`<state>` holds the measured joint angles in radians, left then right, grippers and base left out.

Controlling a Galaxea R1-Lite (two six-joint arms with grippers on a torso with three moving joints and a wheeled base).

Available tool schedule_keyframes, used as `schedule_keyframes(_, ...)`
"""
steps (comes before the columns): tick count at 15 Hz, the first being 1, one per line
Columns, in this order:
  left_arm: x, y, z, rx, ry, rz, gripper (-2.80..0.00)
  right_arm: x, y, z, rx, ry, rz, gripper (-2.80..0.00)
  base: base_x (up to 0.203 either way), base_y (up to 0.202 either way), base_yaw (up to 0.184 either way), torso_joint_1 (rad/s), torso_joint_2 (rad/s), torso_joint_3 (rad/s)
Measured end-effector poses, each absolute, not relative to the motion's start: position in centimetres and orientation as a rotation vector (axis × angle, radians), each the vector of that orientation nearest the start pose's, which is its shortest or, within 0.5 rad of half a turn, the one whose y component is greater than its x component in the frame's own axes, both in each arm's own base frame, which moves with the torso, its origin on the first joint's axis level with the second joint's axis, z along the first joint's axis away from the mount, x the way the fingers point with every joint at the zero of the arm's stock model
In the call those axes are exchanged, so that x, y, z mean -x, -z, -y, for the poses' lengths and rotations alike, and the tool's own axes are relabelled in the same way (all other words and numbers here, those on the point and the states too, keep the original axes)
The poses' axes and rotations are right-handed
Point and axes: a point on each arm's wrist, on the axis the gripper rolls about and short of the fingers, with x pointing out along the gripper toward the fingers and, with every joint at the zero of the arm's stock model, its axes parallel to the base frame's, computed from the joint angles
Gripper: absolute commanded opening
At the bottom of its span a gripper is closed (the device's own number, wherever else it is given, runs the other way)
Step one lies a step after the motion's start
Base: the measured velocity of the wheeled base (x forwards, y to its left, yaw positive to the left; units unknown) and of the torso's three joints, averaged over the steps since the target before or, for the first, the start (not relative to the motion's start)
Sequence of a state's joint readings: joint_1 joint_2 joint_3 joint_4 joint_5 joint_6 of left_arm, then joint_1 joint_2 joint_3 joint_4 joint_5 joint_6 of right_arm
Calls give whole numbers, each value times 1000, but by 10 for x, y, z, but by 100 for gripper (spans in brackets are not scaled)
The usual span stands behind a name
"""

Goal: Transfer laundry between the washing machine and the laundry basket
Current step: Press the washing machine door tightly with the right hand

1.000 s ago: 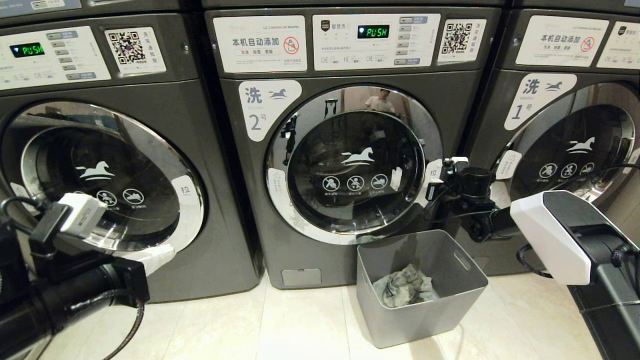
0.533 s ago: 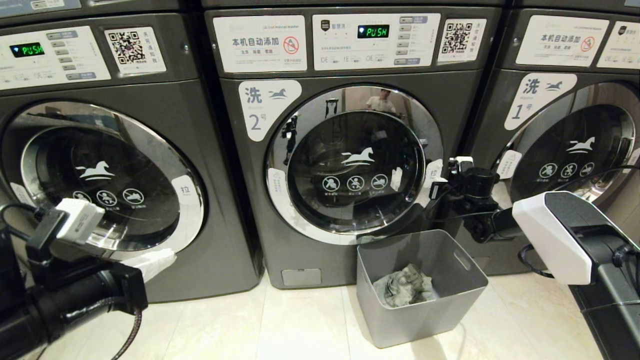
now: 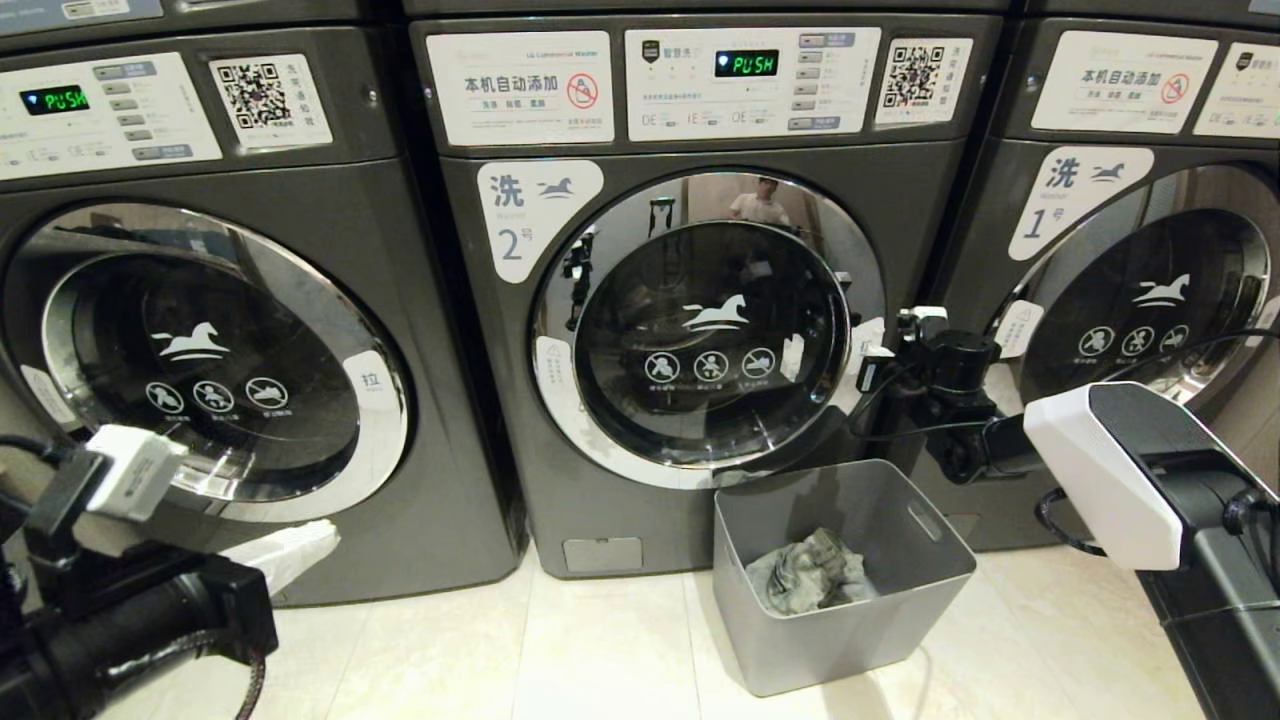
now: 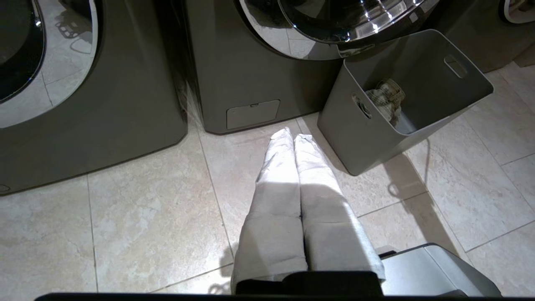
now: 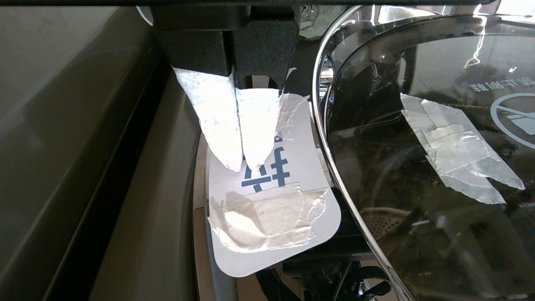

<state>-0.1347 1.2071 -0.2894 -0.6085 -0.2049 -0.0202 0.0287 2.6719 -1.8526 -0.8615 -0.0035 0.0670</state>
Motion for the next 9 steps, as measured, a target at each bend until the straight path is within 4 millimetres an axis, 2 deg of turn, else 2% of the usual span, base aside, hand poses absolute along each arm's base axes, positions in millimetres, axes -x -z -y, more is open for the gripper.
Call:
schedule_keyframes(4, -144, -154, 24, 36, 332, -307, -280, -544, -68, -16, -66, 14, 53, -280, 0, 0, 0, 0, 0, 0)
schedule_keyframes(9, -146, -157, 23, 32, 322, -294, -280, -540, -76, -14, -61, 21, 55, -280, 0, 0, 0, 0, 0, 0)
